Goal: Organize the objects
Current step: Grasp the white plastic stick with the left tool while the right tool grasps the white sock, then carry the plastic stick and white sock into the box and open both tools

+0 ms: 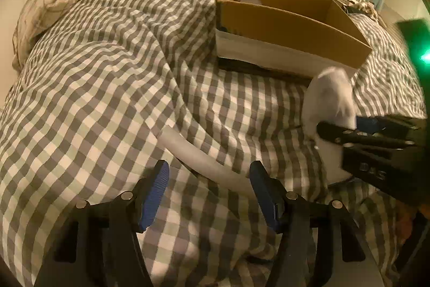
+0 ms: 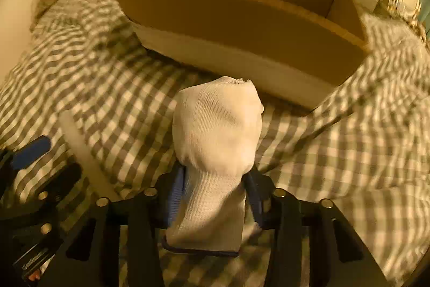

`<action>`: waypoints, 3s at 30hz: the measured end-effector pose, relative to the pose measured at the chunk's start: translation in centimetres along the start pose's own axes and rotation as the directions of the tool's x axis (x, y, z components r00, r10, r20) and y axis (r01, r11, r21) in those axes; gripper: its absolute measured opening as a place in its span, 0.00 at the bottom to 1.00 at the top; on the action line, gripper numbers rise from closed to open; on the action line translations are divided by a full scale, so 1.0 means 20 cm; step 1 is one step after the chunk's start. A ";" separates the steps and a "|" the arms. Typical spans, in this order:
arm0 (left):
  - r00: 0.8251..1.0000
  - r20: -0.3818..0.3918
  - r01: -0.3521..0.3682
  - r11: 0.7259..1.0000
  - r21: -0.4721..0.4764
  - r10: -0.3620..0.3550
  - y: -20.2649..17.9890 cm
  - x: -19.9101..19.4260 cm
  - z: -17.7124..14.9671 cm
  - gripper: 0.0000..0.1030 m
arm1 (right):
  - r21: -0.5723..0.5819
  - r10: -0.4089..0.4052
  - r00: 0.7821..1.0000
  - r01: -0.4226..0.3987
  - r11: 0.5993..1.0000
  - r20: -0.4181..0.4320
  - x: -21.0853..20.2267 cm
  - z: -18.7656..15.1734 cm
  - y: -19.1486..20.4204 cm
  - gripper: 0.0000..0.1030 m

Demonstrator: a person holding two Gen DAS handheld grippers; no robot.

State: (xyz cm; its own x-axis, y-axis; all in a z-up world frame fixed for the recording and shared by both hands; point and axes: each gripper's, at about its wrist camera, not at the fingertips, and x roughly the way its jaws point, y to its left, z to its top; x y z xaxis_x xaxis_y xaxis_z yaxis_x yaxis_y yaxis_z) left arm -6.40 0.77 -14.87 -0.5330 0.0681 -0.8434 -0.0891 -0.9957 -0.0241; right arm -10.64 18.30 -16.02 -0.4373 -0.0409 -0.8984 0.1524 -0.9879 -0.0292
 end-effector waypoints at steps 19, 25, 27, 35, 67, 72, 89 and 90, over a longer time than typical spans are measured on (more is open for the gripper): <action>0.977 -0.200 -0.059 0.996 0.073 0.072 -0.17 0.29 0.04 0.68 | 0.032 0.053 0.984 -0.060 0.998 0.172 -0.28 -0.05 -0.09 0.38; 0.993 -0.116 0.009 1.000 0.022 -0.007 -0.13 0.22 0.04 0.13 | 0.036 0.051 0.982 -0.059 0.998 0.181 -0.29 -0.06 -0.09 0.38; 0.997 -0.052 0.050 0.999 -0.010 -0.050 -0.11 0.14 0.06 0.04 | 0.039 0.049 0.980 -0.057 0.998 0.193 -0.30 -0.06 -0.10 0.38; 0.987 0.092 0.128 0.991 0.023 -0.130 -0.14 -0.11 0.08 0.04 | 0.066 0.045 0.975 -0.061 0.996 0.216 -0.33 -0.07 -0.13 0.38; 0.926 0.317 0.141 0.968 0.209 -0.203 -0.31 -0.17 1.10 0.04 | -0.002 -0.010 0.924 0.011 1.000 0.382 -0.64 0.75 -0.34 0.35; 0.943 0.259 0.157 0.965 0.209 -0.209 -0.34 0.08 1.18 0.04 | 0.009 -0.018 0.946 0.016 1.000 0.325 -0.37 0.85 -0.40 0.32; 0.951 0.244 0.142 0.971 0.193 -0.188 -0.34 0.04 1.15 0.72 | 0.103 -0.029 0.933 -0.009 0.995 0.359 -0.40 0.77 -0.56 0.72; 0.946 0.265 0.140 0.972 0.189 -0.188 -0.33 -0.03 1.15 0.73 | 0.108 -0.039 0.928 -0.001 0.994 0.372 -0.44 0.76 -0.55 0.73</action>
State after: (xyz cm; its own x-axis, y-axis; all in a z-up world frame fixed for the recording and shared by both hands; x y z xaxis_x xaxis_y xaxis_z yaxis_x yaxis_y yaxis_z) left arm -24.75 8.66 -1.83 -0.7101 0.2677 -0.6512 -0.3201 -0.9465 -0.0400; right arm -21.90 27.36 -1.15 -0.7411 -0.0546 -0.6692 0.0564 -0.9982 0.0191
